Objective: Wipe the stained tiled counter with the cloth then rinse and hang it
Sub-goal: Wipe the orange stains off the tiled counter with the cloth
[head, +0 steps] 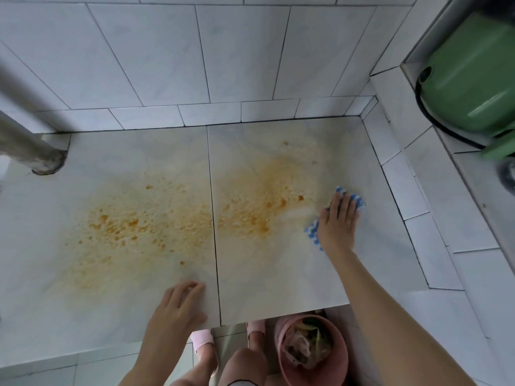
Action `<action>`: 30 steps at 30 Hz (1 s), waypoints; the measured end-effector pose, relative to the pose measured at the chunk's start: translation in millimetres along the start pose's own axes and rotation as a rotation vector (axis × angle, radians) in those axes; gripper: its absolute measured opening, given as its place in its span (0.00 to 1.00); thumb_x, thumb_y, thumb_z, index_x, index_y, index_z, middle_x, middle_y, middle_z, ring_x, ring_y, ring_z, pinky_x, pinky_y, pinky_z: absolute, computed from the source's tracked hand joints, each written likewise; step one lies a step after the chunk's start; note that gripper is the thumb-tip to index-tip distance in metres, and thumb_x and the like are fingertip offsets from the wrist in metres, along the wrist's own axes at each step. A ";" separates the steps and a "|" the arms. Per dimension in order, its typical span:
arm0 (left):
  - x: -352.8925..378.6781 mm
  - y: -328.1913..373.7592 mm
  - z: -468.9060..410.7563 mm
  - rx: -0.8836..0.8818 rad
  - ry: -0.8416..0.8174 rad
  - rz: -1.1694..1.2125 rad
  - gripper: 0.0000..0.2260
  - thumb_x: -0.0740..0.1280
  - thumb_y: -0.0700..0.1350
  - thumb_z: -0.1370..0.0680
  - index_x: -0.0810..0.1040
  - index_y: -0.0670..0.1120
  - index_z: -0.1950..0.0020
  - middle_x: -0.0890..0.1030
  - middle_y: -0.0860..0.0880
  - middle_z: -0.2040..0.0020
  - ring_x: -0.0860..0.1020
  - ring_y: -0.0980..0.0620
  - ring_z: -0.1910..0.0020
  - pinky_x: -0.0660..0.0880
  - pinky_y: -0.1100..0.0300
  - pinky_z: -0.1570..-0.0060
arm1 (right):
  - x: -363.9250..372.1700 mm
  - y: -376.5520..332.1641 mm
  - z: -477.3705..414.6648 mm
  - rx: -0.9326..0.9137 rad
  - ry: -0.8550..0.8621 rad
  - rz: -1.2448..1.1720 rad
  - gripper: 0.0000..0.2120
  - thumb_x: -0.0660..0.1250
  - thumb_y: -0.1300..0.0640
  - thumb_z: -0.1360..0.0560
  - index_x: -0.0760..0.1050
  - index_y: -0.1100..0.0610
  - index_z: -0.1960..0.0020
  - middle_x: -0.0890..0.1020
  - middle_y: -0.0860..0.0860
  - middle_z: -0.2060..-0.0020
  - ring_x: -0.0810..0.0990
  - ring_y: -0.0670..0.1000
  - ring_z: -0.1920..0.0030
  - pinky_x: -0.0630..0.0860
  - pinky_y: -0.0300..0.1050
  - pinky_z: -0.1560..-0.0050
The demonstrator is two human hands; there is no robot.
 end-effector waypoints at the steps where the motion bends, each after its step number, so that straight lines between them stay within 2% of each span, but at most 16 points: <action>1: 0.4 -0.3 -0.1 0.005 -0.003 -0.003 0.31 0.80 0.43 0.43 0.74 0.49 0.43 0.73 0.54 0.46 0.70 0.53 0.50 0.76 0.60 0.67 | 0.9 -10.4 1.4 -0.031 -0.004 -0.008 0.27 0.43 0.50 0.18 0.36 0.59 0.24 0.40 0.56 0.24 0.39 0.55 0.24 0.35 0.50 0.26; 7: 1.7 -1.1 1.0 -0.006 -0.003 -0.004 0.30 0.80 0.43 0.41 0.74 0.49 0.42 0.73 0.53 0.45 0.70 0.53 0.49 0.77 0.59 0.66 | 1.6 -28.9 12.1 -0.241 -0.121 -0.077 0.32 0.46 0.42 0.19 0.35 0.55 0.24 0.37 0.53 0.24 0.34 0.51 0.25 0.31 0.46 0.28; 10: 1.1 -0.6 1.4 -0.016 -0.005 0.007 0.29 0.79 0.43 0.40 0.74 0.49 0.41 0.74 0.53 0.45 0.70 0.53 0.49 0.78 0.59 0.65 | -4.5 -8.9 11.7 -0.354 -0.198 -0.025 0.38 0.50 0.37 0.22 0.34 0.54 0.24 0.36 0.50 0.25 0.34 0.50 0.25 0.32 0.47 0.28; 13: 1.4 0.5 1.8 -0.013 0.000 0.004 0.29 0.79 0.44 0.40 0.74 0.49 0.42 0.74 0.53 0.45 0.70 0.53 0.49 0.78 0.59 0.65 | -7.4 5.1 11.2 -0.407 -0.229 0.062 0.44 0.49 0.30 0.27 0.32 0.53 0.25 0.34 0.50 0.26 0.33 0.49 0.25 0.34 0.48 0.27; 15: 1.4 0.3 1.8 -0.010 0.005 0.004 0.29 0.79 0.43 0.40 0.74 0.49 0.41 0.73 0.53 0.45 0.70 0.53 0.49 0.78 0.59 0.66 | -8.8 12.8 9.0 -0.390 -0.220 0.101 0.45 0.46 0.27 0.29 0.30 0.53 0.27 0.33 0.49 0.27 0.34 0.49 0.25 0.35 0.49 0.27; 19: 0.0 0.8 1.5 -0.003 0.004 -0.004 0.30 0.80 0.43 0.41 0.74 0.49 0.41 0.73 0.53 0.45 0.70 0.53 0.49 0.78 0.60 0.65 | -12.4 24.8 -1.6 -0.235 -0.120 0.079 0.44 0.45 0.29 0.27 0.34 0.55 0.25 0.38 0.53 0.24 0.38 0.51 0.24 0.37 0.49 0.25; 23: 1.4 0.4 1.7 -0.004 0.009 -0.020 0.31 0.80 0.43 0.42 0.75 0.48 0.41 0.74 0.53 0.45 0.70 0.53 0.48 0.77 0.62 0.66 | -13.6 -0.4 -15.6 -0.136 -0.124 0.010 0.40 0.47 0.34 0.24 0.35 0.57 0.24 0.38 0.56 0.24 0.37 0.54 0.24 0.37 0.51 0.25; 27: 3.4 -1.7 1.5 0.016 0.016 -0.025 0.32 0.81 0.43 0.43 0.76 0.47 0.42 0.73 0.52 0.45 0.70 0.53 0.49 0.77 0.62 0.65 | 1.5 -72.3 4.8 -0.411 -0.103 0.024 0.48 0.32 0.27 0.32 0.38 0.60 0.24 0.41 0.58 0.24 0.40 0.57 0.24 0.29 0.46 0.30; 30: 3.3 -1.6 1.3 0.031 0.020 -0.029 0.32 0.81 0.44 0.44 0.75 0.47 0.42 0.72 0.53 0.45 0.70 0.53 0.49 0.76 0.62 0.63 | 20.5 -122.3 37.8 -0.575 -0.127 0.046 0.41 0.30 0.30 0.29 0.32 0.57 0.26 0.34 0.54 0.26 0.33 0.54 0.26 0.22 0.44 0.34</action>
Point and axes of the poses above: each hand's wrist, its own z-axis away from the middle knuckle, its own x-axis out of the palm, y = z × x, the point moved 2 cm from there along -z, towards the middle knuckle
